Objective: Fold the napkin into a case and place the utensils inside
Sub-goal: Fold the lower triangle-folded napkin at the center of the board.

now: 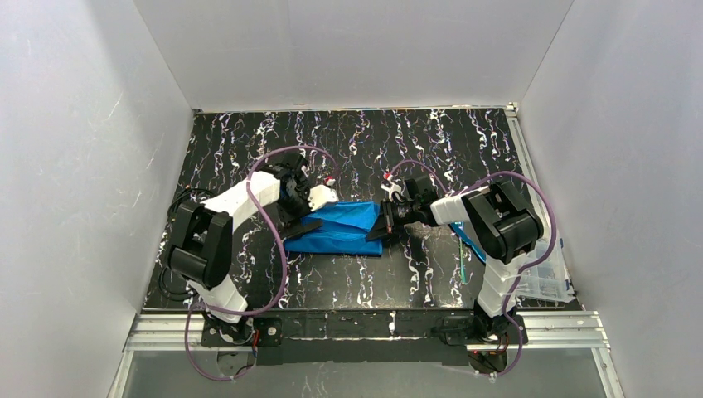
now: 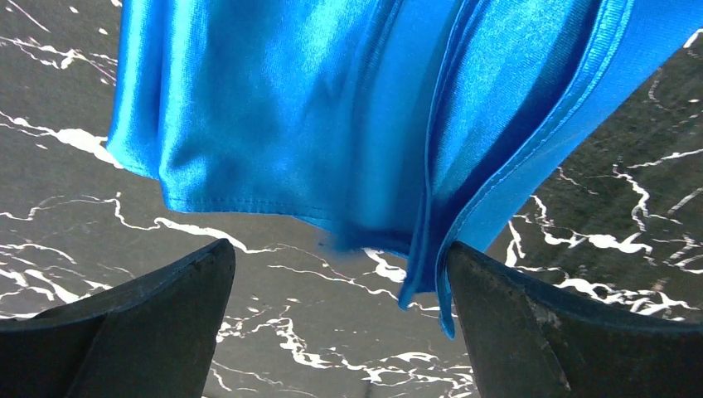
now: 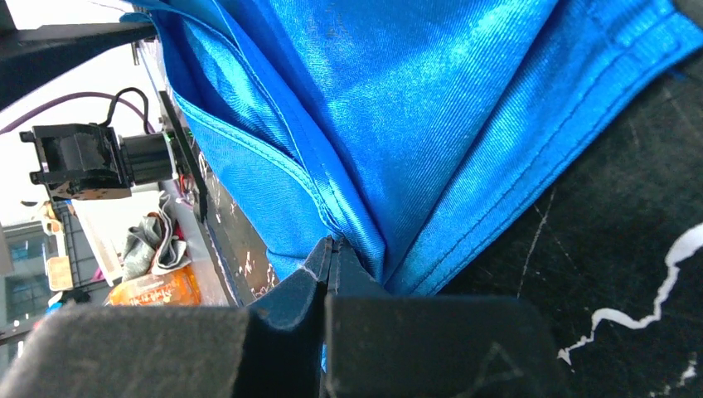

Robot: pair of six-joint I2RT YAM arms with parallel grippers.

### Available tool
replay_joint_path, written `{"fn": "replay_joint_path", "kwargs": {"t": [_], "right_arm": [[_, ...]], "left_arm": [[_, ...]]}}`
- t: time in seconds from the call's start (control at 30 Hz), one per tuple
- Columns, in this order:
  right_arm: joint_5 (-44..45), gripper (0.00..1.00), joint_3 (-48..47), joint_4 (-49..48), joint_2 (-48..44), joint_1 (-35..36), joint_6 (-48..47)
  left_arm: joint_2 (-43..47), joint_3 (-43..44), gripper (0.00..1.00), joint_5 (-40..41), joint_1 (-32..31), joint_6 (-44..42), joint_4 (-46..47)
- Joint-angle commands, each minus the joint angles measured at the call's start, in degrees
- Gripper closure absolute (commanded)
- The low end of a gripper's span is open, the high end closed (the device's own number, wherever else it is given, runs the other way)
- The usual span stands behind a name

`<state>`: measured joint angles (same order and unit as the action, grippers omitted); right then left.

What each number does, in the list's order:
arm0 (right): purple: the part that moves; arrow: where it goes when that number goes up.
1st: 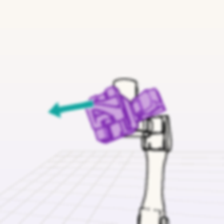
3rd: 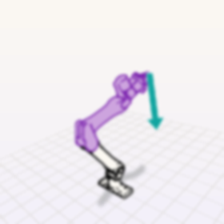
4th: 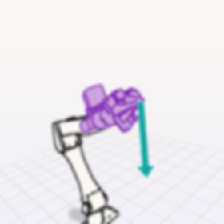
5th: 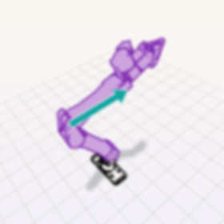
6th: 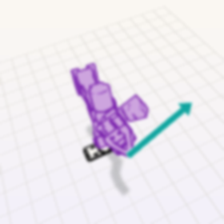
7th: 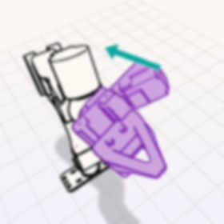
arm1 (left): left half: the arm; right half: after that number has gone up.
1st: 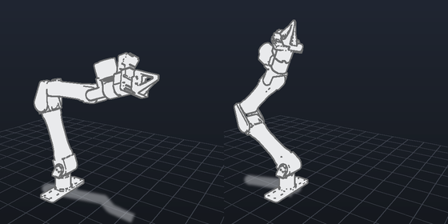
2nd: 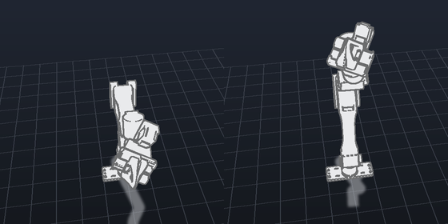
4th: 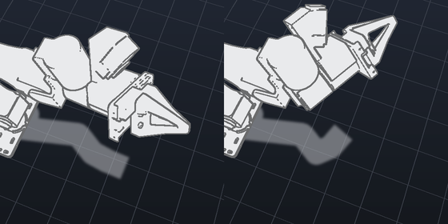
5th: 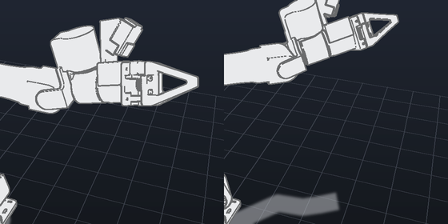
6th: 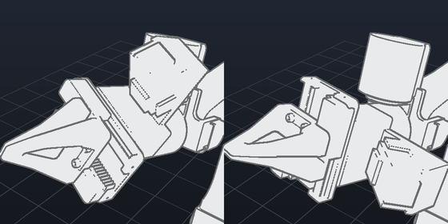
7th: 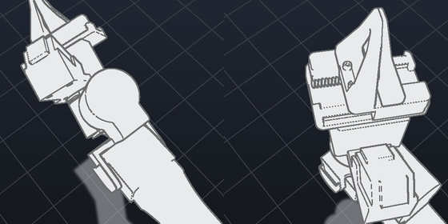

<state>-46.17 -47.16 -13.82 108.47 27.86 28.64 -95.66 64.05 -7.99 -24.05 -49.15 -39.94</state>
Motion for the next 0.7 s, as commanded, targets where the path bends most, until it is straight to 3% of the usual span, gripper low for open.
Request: {"fn": "replay_joint_path", "kwargs": {"t": [0.0,0.17,0.33,0.47,0.67], "right_arm": [[4.75,0.99,0.07,6.22,-1.07,-0.27,-3.90],[4.86,0.99,-0.17,6.95,-2.09,-0.23,-4.09],[4.66,0.99,-0.86,6.25,-2.70,-0.20,-2.74],[4.34,0.99,-1.65,6.06,-3.06,-0.21,-2.20],[3.98,0.99,-1.61,5.71,-2.72,-0.26,-1.85]], "left_arm": [[-1.21,4.13,0.02,-8.11,2.14,2.99,-8.07],[-1.90,6.44,0.02,-10.20,3.21,3.92,-10.49],[-2.04,6.42,0.02,-16.68,3.21,-1.46,-18.49],[-2.44,6.38,0.02,-17.25,4.44,-6.75,-23.30],[3.18,5.34,0.02,-12.73,8.43,-9.02,-17.01]]}}
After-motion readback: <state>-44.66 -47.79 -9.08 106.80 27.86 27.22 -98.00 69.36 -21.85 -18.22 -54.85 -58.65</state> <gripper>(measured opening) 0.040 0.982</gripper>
